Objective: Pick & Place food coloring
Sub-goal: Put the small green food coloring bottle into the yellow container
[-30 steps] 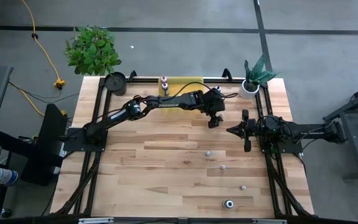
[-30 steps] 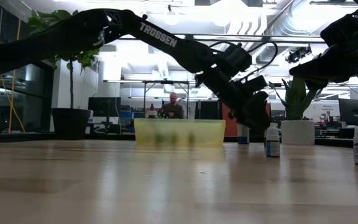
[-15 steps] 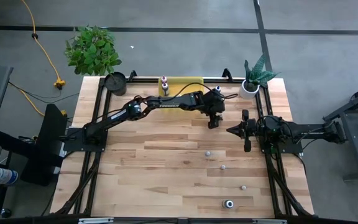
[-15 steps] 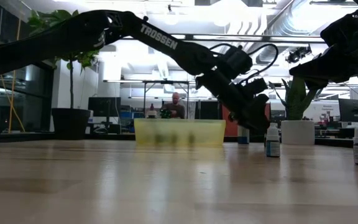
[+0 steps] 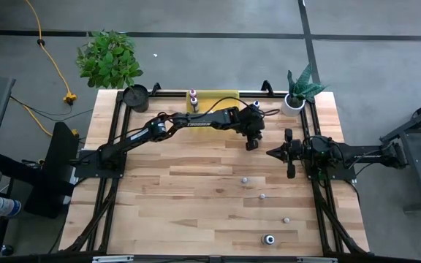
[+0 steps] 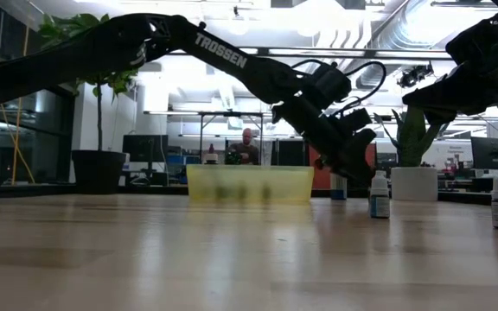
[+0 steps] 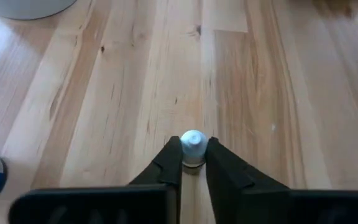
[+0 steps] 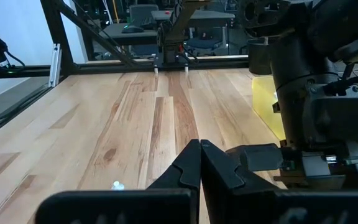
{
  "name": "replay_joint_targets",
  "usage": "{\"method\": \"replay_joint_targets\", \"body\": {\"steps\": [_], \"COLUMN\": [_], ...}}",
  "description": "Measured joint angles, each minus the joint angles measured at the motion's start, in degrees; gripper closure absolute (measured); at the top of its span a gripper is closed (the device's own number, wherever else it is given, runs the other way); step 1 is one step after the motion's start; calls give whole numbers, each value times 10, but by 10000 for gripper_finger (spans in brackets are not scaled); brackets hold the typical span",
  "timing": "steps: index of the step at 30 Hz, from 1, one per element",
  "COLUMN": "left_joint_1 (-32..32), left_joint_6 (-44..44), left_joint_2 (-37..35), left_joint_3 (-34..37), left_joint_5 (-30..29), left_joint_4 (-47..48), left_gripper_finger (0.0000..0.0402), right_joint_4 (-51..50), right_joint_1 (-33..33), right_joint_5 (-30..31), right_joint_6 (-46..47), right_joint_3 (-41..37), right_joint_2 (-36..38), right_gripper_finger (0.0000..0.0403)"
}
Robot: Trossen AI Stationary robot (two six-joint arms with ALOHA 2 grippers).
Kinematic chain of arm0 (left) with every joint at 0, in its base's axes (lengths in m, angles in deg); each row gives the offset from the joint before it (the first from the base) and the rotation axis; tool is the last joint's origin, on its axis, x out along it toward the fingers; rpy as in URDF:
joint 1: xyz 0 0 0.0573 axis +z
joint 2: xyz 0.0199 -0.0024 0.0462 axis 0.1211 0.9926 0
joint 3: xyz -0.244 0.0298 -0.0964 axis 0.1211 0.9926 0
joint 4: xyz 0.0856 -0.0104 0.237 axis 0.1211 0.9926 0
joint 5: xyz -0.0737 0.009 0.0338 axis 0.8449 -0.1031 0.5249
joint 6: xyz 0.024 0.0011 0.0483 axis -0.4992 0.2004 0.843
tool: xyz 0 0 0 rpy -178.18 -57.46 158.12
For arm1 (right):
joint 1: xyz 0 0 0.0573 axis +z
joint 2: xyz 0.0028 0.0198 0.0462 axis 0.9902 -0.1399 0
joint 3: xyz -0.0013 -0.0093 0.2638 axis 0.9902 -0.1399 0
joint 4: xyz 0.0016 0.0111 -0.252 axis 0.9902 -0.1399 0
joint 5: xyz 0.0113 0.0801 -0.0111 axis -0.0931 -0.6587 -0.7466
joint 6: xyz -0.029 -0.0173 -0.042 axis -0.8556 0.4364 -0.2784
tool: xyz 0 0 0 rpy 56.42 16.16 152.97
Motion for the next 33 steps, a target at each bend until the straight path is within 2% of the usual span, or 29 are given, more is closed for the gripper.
{"method": "replay_joint_targets", "body": {"steps": [4, 10, 17, 24, 33], "left_joint_1": [0, 0, 3, 27, 51], "left_joint_6": [-20, -48, -54, -136, -255], "left_joint_2": [-2, -31, -85, -122, -143], "left_joint_3": [0, 0, 0, 0, 0], "left_joint_5": [0, -32, -106, -156, -181], "left_joint_4": [2, 34, 86, 150, 219], "left_gripper_finger": [386, 375, 375, 374, 374], "right_joint_4": [0, 0, 0, 0, 0], "right_joint_1": [0, 0, 0, 0, 0], "right_joint_5": [0, 0, 0, 0, 0], "right_joint_6": [0, 0, 0, 0, 0], "right_joint_3": [0, 0, 0, 0, 0], "right_joint_2": [0, 0, 0, 0, 0], "right_gripper_finger": [402, 402, 402, 402, 402]}}
